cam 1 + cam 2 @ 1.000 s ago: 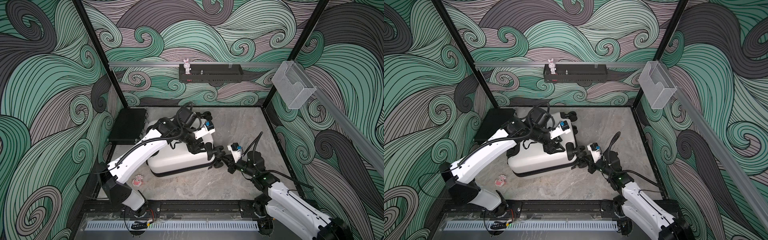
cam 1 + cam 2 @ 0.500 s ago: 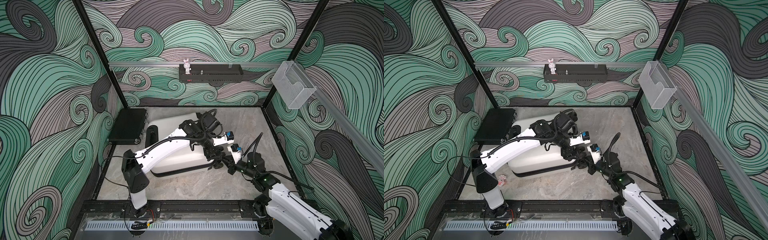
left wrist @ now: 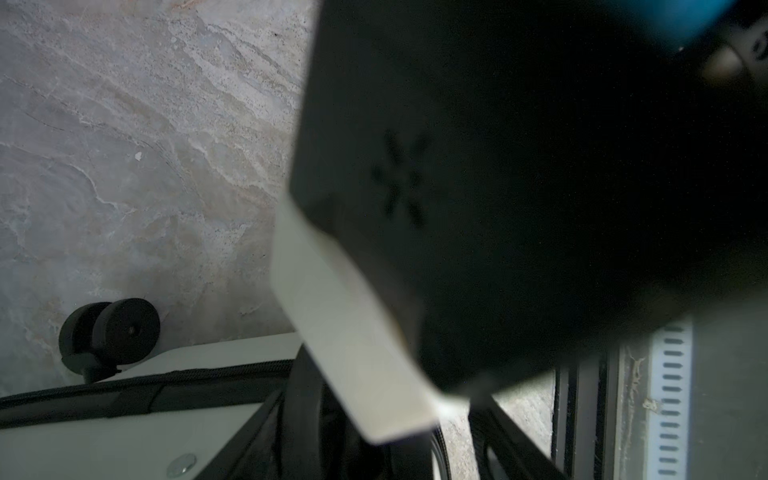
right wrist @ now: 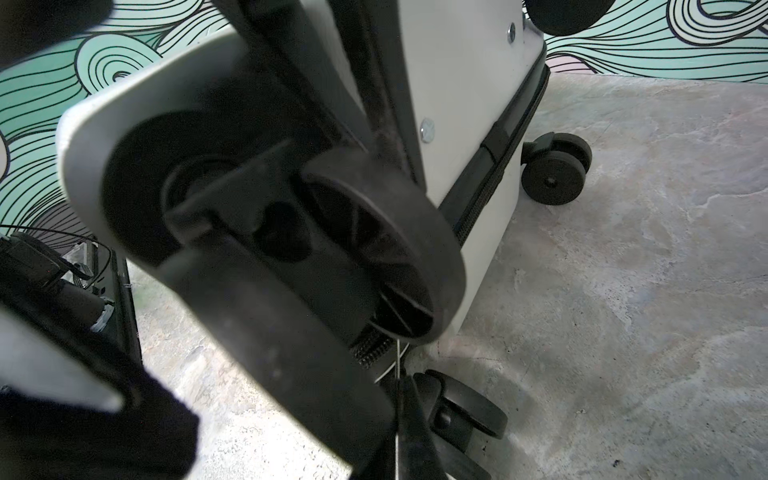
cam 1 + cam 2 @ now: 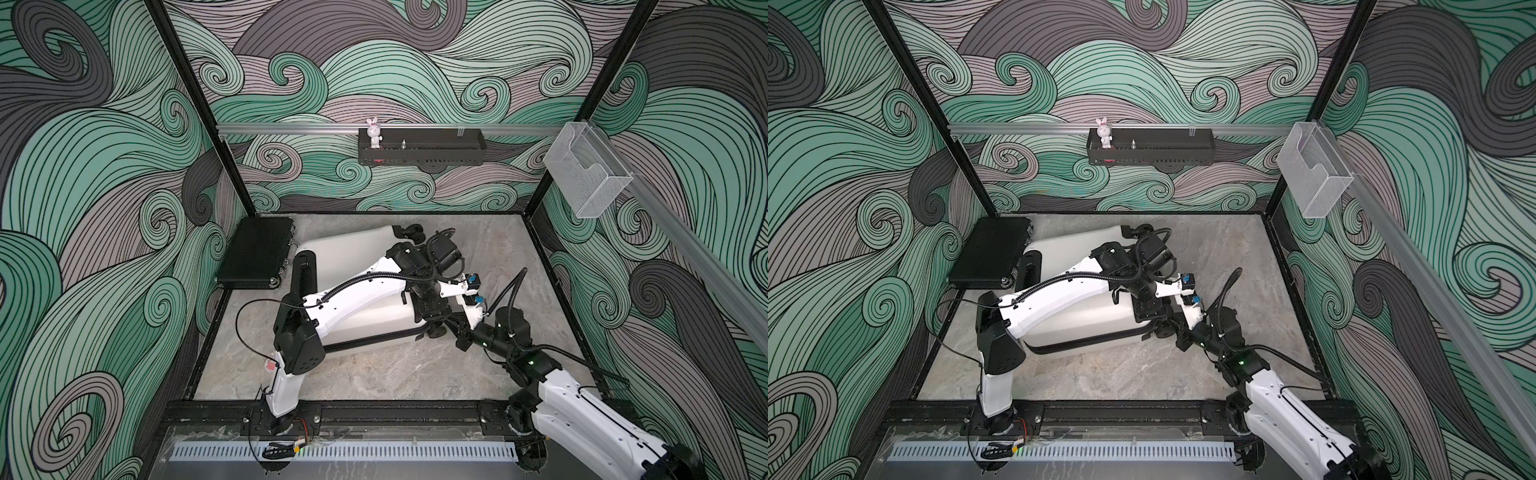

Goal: Open the suitcase zippers
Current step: Pick up the suitcase from the center of the board, then unzip the zipper on the suitcase.

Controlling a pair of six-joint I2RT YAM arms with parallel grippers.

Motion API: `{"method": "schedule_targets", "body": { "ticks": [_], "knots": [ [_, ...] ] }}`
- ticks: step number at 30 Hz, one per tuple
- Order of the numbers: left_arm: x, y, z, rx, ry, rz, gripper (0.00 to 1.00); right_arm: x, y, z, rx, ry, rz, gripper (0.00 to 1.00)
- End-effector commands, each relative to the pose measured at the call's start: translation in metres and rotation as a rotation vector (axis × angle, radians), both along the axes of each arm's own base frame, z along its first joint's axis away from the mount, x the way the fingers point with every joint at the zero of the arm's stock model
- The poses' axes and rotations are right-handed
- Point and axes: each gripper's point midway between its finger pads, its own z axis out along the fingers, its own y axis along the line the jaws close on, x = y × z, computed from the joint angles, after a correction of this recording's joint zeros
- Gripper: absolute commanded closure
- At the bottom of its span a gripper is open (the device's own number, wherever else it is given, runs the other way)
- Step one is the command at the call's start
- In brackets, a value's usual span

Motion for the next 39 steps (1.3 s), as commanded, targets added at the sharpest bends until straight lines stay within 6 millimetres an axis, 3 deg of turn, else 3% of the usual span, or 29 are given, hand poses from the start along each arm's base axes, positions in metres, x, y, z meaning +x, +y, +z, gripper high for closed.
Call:
{"method": "schedule_targets", "body": {
  "ticks": [1, 3, 7, 12, 18, 26, 39],
  "knots": [
    [0.011, 0.016, -0.01, 0.103, -0.038, 0.052, 0.3, -0.002, 0.007, 0.016, 0.041, -0.058, 0.037, 1.0],
    [0.01, 0.018, -0.014, 0.123, -0.031, 0.047, 0.35, -0.002, 0.007, 0.017, 0.043, -0.063, 0.036, 1.0],
    [-0.002, 0.023, -0.013, 0.163, 0.017, 0.01, 0.66, -0.001, 0.006, 0.019, 0.053, -0.063, 0.02, 1.0],
    [-0.034, 0.025, 0.008, 0.101, 0.12, -0.077, 0.8, 0.0, 0.007, 0.02, 0.076, -0.041, 0.013, 1.0],
    [-0.078, 0.033, 0.052, -0.053, 0.214, -0.198, 0.84, 0.005, 0.011, 0.031, 0.097, -0.048, 0.021, 1.0],
    [-0.117, 0.055, 0.097, -0.224, 0.241, -0.261, 0.85, 0.025, 0.018, 0.038, 0.075, -0.033, 0.005, 1.0],
    [-0.158, 0.086, 0.114, -0.324, 0.244, -0.336, 0.9, 0.11, 0.003, 0.039, 0.099, 0.056, -0.188, 1.0]
  ]
}}
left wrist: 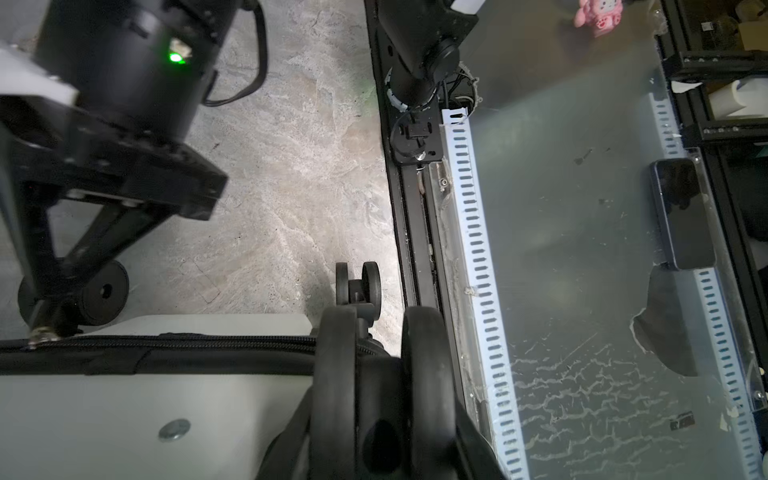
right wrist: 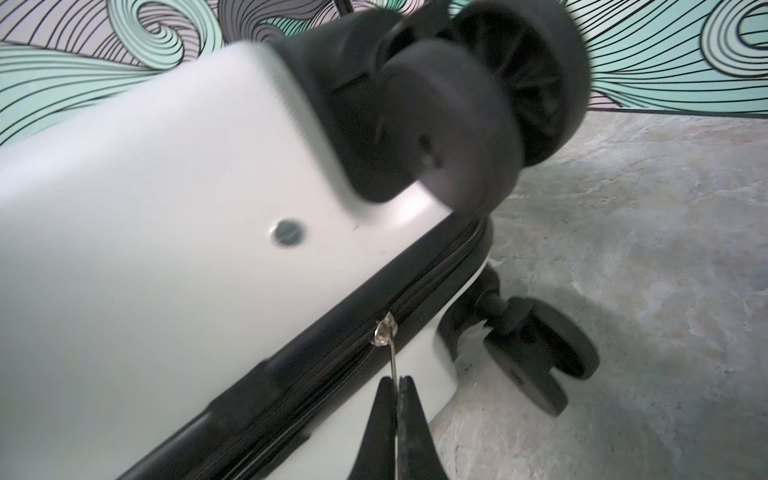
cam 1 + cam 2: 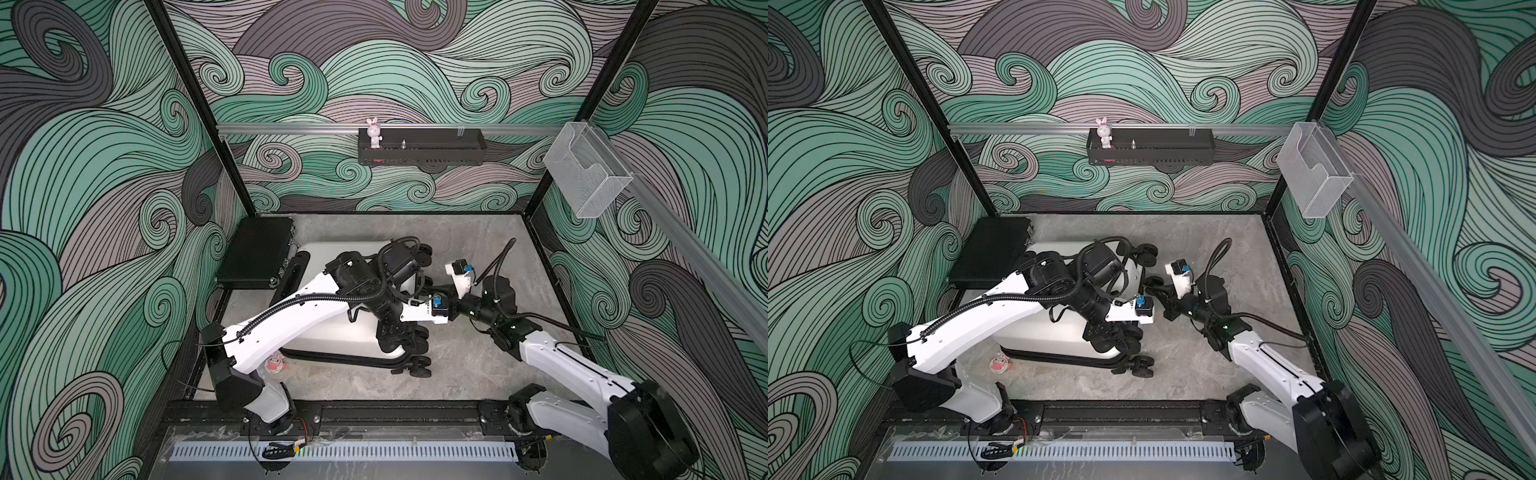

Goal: Open the suitcase zippers
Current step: Unzip the zipper on the suitcase.

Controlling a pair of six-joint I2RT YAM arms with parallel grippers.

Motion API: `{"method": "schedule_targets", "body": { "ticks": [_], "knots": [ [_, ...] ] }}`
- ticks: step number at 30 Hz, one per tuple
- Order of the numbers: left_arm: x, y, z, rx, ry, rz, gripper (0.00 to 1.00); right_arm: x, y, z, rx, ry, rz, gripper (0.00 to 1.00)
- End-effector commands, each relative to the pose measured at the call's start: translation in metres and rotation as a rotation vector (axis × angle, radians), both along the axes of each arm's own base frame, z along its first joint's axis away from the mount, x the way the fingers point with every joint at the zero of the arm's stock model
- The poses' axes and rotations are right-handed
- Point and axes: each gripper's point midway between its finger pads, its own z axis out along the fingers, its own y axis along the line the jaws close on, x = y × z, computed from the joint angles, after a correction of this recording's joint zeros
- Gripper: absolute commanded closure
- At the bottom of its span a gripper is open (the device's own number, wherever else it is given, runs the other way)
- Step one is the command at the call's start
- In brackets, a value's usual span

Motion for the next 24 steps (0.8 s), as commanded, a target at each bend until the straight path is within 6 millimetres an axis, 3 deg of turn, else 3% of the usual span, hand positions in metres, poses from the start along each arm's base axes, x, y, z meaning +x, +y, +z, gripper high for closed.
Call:
{"method": "schedule_targets", "body": {
  "ticks": [1, 6, 15, 18, 21, 22, 24],
  "knots": [
    [-0.042, 0.004, 0.056, -0.206, 0.059, -0.1, 0.9, 0.042, -0.024, 0.002, 0.012, 0.007, -0.159, 1.0],
    [-0.058, 0.003, 0.059, -0.271, 0.068, -0.151, 0.9, 0.064, -0.013, -0.009, 0.041, 0.059, -0.102, 1.0],
    [-0.061, -0.006, 0.039, -0.249, 0.08, -0.174, 0.91, 0.092, 0.006, -0.036, 0.082, 0.151, -0.054, 1.0],
    [-0.056, -0.009, 0.035, -0.235, 0.068, -0.159, 0.91, 0.101, 0.012, -0.039, 0.093, 0.165, -0.037, 1.0],
    [-0.035, -0.013, 0.025, -0.196, -0.011, -0.076, 0.91, 0.107, 0.009, -0.033, 0.099, 0.146, -0.051, 1.0],
    [-0.026, -0.013, 0.022, -0.18, -0.051, -0.041, 0.91, 0.107, 0.006, -0.03, 0.098, 0.138, -0.062, 0.96],
    [-0.004, -0.012, 0.017, -0.144, -0.137, 0.056, 0.93, 0.104, -0.007, -0.023, 0.081, 0.115, -0.094, 0.7]
  ]
}}
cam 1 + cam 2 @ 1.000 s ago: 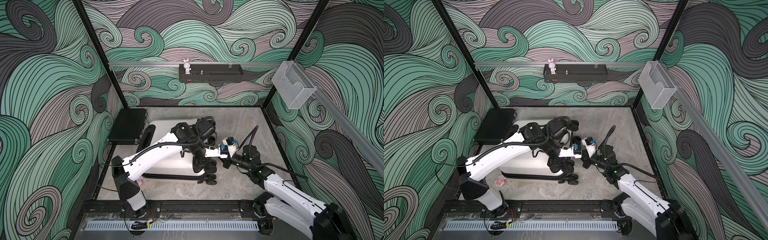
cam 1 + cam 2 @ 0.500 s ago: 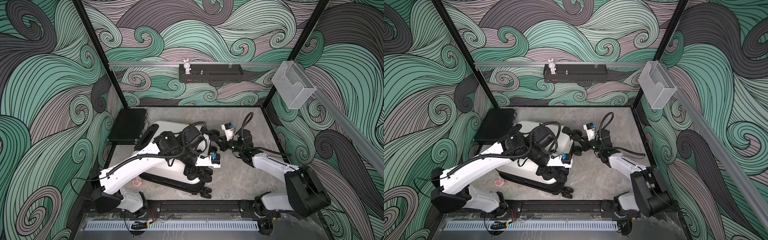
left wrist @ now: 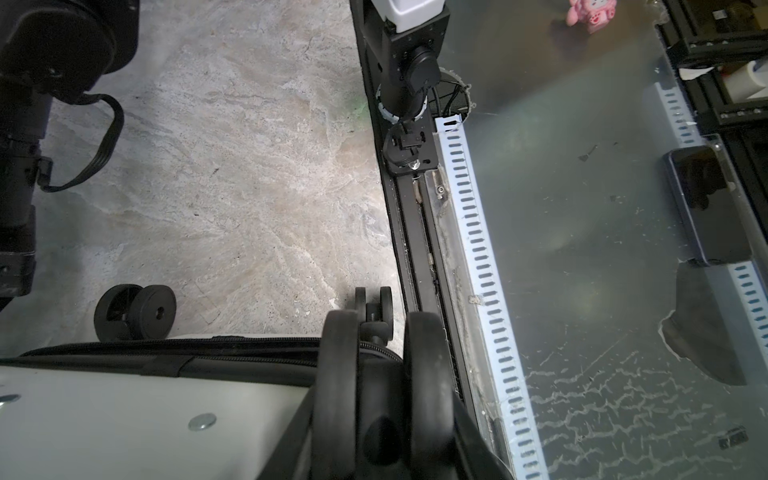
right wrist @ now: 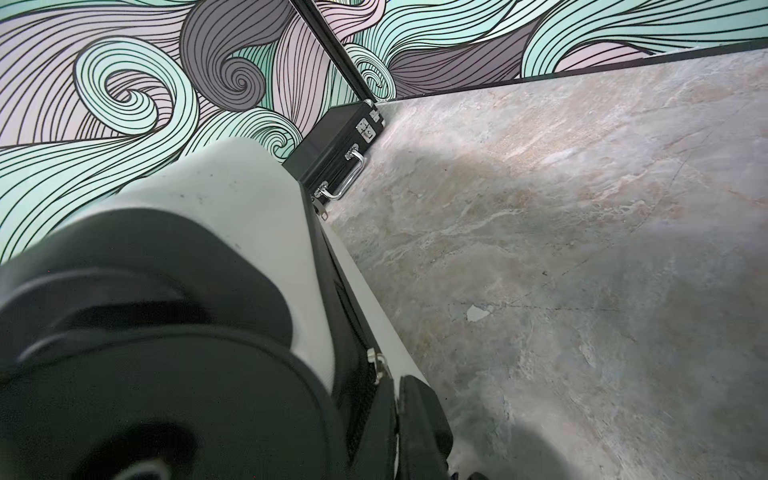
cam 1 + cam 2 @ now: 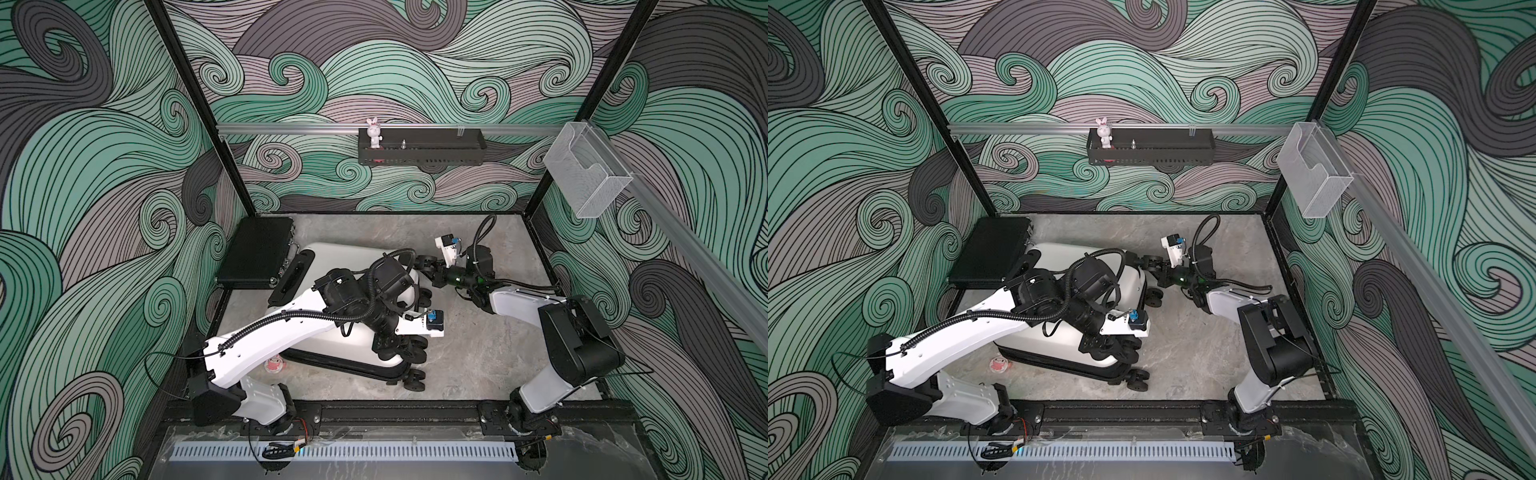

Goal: Open the suitcase zippers
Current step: Unzip the zipper on the suitcase, then place the suitcase at the center of the board.

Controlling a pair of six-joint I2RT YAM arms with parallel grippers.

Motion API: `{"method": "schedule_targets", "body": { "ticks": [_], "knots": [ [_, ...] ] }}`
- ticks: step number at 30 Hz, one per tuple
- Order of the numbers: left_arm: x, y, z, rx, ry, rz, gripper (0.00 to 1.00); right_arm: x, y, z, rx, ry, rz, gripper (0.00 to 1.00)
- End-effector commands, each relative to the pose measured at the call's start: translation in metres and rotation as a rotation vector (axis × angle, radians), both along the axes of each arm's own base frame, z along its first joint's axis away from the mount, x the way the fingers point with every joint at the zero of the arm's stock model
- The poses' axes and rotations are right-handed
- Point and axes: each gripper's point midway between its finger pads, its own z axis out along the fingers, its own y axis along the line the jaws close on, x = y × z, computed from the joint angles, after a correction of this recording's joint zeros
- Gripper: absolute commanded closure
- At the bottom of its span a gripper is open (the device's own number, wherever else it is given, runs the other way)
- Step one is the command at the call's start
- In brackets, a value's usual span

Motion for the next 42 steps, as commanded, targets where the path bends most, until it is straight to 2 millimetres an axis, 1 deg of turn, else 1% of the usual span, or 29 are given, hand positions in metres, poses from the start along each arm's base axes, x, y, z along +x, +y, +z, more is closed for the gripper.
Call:
{"method": "schedule_targets", "body": {
  "ticks": [1, 3, 5, 7, 10, 11, 13, 14, 15, 16, 18, 19, 22, 25, 27, 28, 30, 32, 35, 36, 39, 42],
  "knots": [
    [0.016, -0.009, 0.025, -0.081, -0.095, 0.11, 0.94, 0.009, -0.027, 0.009, -0.051, -0.043, -0.109, 0.64],
    [0.032, -0.004, 0.02, -0.063, -0.173, 0.157, 0.93, 0.0, -0.043, 0.014, -0.1, -0.057, -0.138, 0.54],
    [0.039, -0.003, 0.014, -0.051, -0.213, 0.168, 0.92, -0.011, -0.054, 0.02, -0.136, -0.077, -0.155, 0.48],
    [0.045, -0.005, 0.009, -0.04, -0.224, 0.179, 0.91, -0.024, -0.063, 0.031, -0.162, -0.113, -0.166, 0.46],
    [0.06, -0.011, 0.005, -0.036, -0.255, 0.229, 0.88, -0.049, -0.067, 0.05, -0.174, -0.176, -0.142, 0.44],
    [0.067, -0.014, 0.004, -0.037, -0.268, 0.251, 0.85, -0.058, -0.067, 0.056, -0.178, -0.2, -0.125, 0.43],
    [0.077, -0.016, 0.008, -0.046, -0.278, 0.286, 0.74, -0.075, -0.067, 0.067, -0.188, -0.242, -0.09, 0.38],
    [0.081, -0.015, 0.014, -0.056, -0.279, 0.307, 0.62, -0.085, -0.067, 0.073, -0.191, -0.264, -0.066, 0.34],
    [0.085, -0.013, 0.02, -0.065, -0.274, 0.327, 0.46, -0.096, -0.065, 0.077, -0.194, -0.283, -0.031, 0.34],
    [0.087, -0.012, 0.024, -0.069, -0.27, 0.341, 0.4, -0.107, -0.062, 0.083, -0.191, -0.307, 0.012, 0.33],
    [0.094, -0.005, 0.03, -0.067, -0.279, 0.39, 0.33, -0.137, -0.052, 0.095, -0.172, -0.375, 0.14, 0.32],
    [0.096, 0.0, 0.034, -0.075, -0.288, 0.415, 0.3, -0.148, -0.05, 0.101, -0.158, -0.395, 0.174, 0.31],
    [0.1, 0.02, 0.044, -0.107, -0.299, 0.499, 0.2, -0.171, -0.049, 0.114, -0.135, -0.432, 0.222, 0.25],
    [0.104, 0.045, 0.052, -0.161, -0.317, 0.603, 0.19, -0.2, -0.045, 0.123, -0.105, -0.476, 0.311, 0.2],
    [0.104, 0.064, 0.056, -0.19, -0.333, 0.678, 0.18, -0.226, -0.041, 0.123, -0.093, -0.502, 0.416, 0.19],
    [0.103, 0.07, 0.057, -0.202, -0.332, 0.702, 0.18, -0.236, -0.04, 0.122, -0.097, -0.51, 0.452, 0.18],
    [0.1, 0.085, 0.057, -0.222, -0.332, 0.748, 0.18, -0.255, -0.04, 0.112, -0.123, -0.483, 0.519, 0.18],
    [0.095, 0.094, 0.055, -0.237, -0.331, 0.766, 0.18, -0.268, -0.039, 0.103, -0.151, -0.463, 0.57, 0.17],
    [0.092, 0.103, 0.05, -0.241, -0.328, 0.791, 0.18, -0.277, -0.036, 0.09, -0.194, -0.435, 0.625, 0.18],
    [0.092, 0.105, 0.048, -0.238, -0.326, 0.801, 0.18, -0.277, -0.034, 0.086, -0.211, -0.432, 0.633, 0.18],
    [0.09, 0.106, 0.044, -0.236, -0.312, 0.81, 0.18, -0.274, -0.026, 0.074, -0.26, -0.442, 0.654, 0.17],
    [0.09, 0.105, 0.042, -0.238, -0.298, 0.812, 0.18, -0.265, -0.017, 0.065, -0.302, -0.447, 0.659, 0.18]
  ]
}}
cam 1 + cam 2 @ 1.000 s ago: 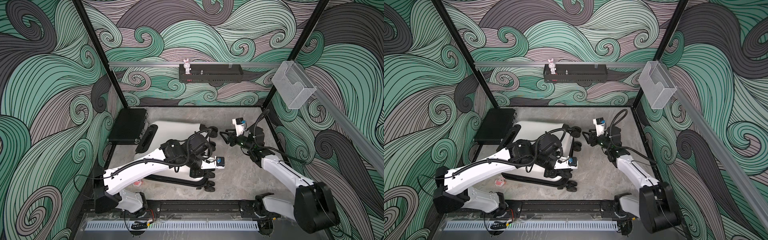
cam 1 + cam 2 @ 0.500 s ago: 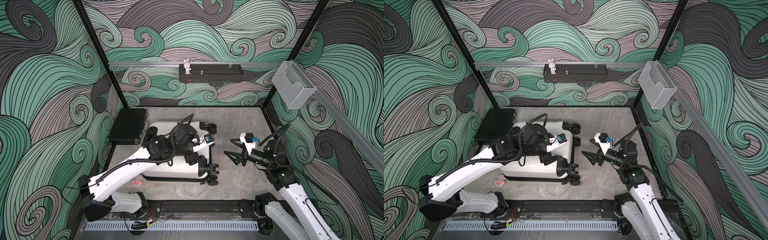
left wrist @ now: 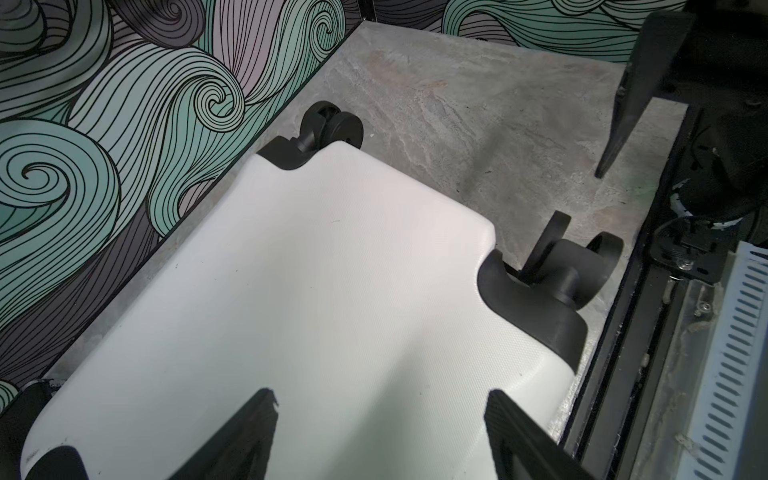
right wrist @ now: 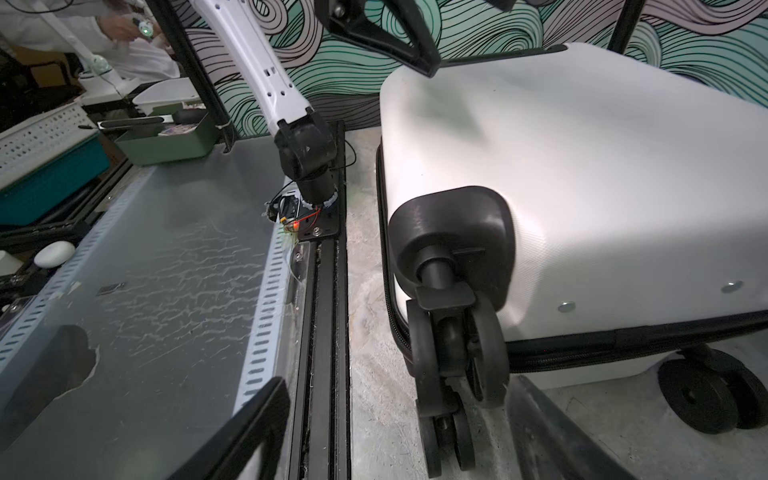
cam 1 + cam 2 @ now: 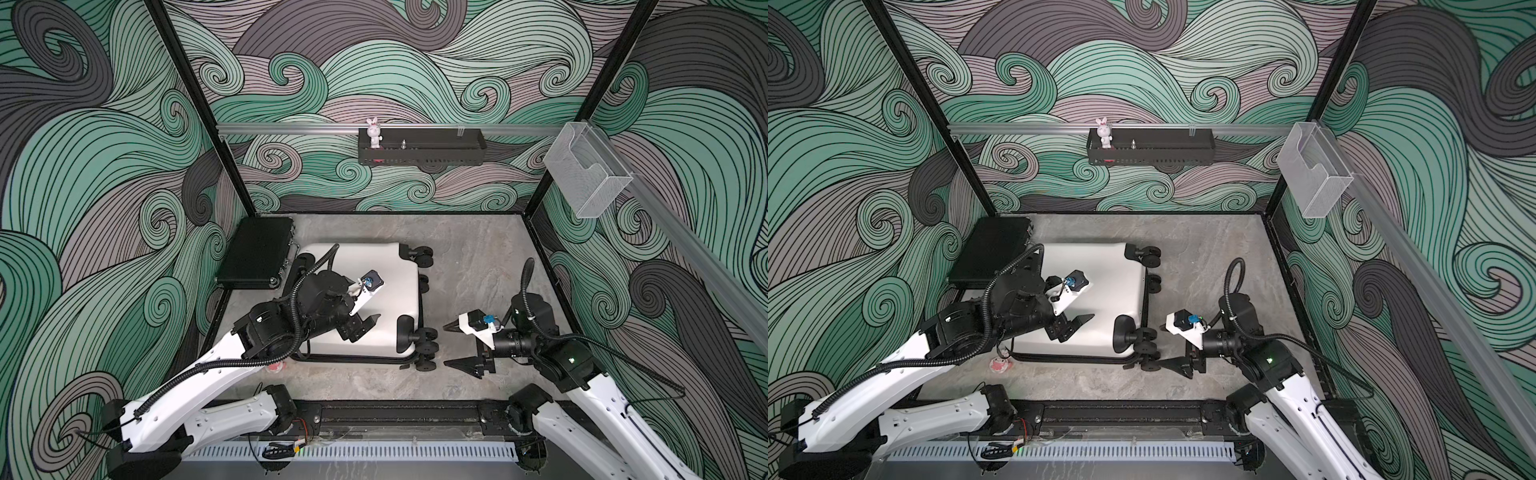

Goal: Open the suitcase zippers
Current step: Place the suitcase at the center of the board, then open the suitcase at the center of the board.

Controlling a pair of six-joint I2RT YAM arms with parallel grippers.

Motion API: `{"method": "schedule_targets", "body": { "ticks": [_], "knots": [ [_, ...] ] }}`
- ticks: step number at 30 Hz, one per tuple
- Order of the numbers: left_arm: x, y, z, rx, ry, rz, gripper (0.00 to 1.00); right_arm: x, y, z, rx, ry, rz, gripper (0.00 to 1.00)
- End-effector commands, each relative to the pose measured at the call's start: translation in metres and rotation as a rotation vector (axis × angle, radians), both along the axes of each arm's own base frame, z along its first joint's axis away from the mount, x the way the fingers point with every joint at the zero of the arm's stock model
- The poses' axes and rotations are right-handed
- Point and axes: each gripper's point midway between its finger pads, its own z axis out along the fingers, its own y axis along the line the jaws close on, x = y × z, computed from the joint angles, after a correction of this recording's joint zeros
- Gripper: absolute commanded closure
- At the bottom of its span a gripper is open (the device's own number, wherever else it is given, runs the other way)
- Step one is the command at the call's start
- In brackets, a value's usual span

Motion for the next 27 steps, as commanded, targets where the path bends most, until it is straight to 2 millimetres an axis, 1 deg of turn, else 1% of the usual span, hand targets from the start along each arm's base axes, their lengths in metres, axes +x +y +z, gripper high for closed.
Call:
{"method": "schedule_targets", "body": {
  "ticks": [1, 5, 8, 9, 12, 14, 15, 16, 18, 20, 21, 23, 25, 27],
  "knots": [
    [0.003, 0.001, 0.006, -0.044, 0.0, 0.036, 0.18, 0.014, 0.005, -0.015, -0.069, -0.046, -0.028, 0.18],
    [0.003, -0.001, 0.005, -0.054, 0.008, 0.031, 0.18, 0.026, 0.017, -0.027, -0.093, -0.069, -0.02, 0.18],
    [0.002, -0.003, 0.004, -0.06, 0.012, 0.027, 0.18, 0.036, 0.025, -0.041, -0.124, -0.091, -0.03, 0.17],
    [0.002, -0.003, 0.003, -0.06, 0.015, 0.025, 0.18, 0.039, 0.029, -0.042, -0.121, -0.105, -0.027, 0.17],
    [0.002, -0.004, 0.002, -0.061, 0.017, 0.027, 0.18, 0.042, 0.037, -0.049, -0.127, -0.101, -0.008, 0.19],
    [0.002, -0.003, 0.001, -0.058, 0.019, 0.026, 0.18, 0.043, 0.042, -0.052, -0.134, -0.093, 0.0, 0.22],
    [0.002, -0.004, 0.001, -0.058, 0.019, 0.026, 0.18, 0.044, 0.044, -0.052, -0.133, -0.086, 0.003, 0.26],
    [0.002, -0.004, 0.0, -0.056, 0.02, 0.026, 0.18, 0.044, 0.045, -0.051, -0.129, -0.081, 0.006, 0.33],
    [0.001, -0.002, -0.001, -0.048, 0.022, 0.02, 0.19, 0.046, 0.046, -0.045, -0.121, -0.08, -0.001, 0.51],
    [-0.003, -0.001, -0.002, -0.032, 0.024, -0.003, 0.2, 0.049, 0.047, -0.033, -0.1, -0.075, -0.024, 0.68],
    [-0.006, -0.001, -0.001, -0.029, 0.023, -0.019, 0.2, 0.051, 0.047, -0.025, -0.085, -0.075, -0.042, 0.72],
    [-0.017, -0.002, 0.002, -0.034, 0.027, -0.083, 0.2, 0.06, 0.047, -0.001, -0.04, -0.061, -0.106, 0.76],
    [-0.028, -0.004, 0.006, -0.046, 0.027, -0.149, 0.21, 0.075, 0.046, 0.026, 0.011, -0.035, -0.204, 0.78],
    [-0.037, -0.003, 0.011, -0.056, 0.017, -0.201, 0.22, 0.089, 0.045, 0.051, 0.054, -0.025, -0.267, 0.81]
  ]
}}
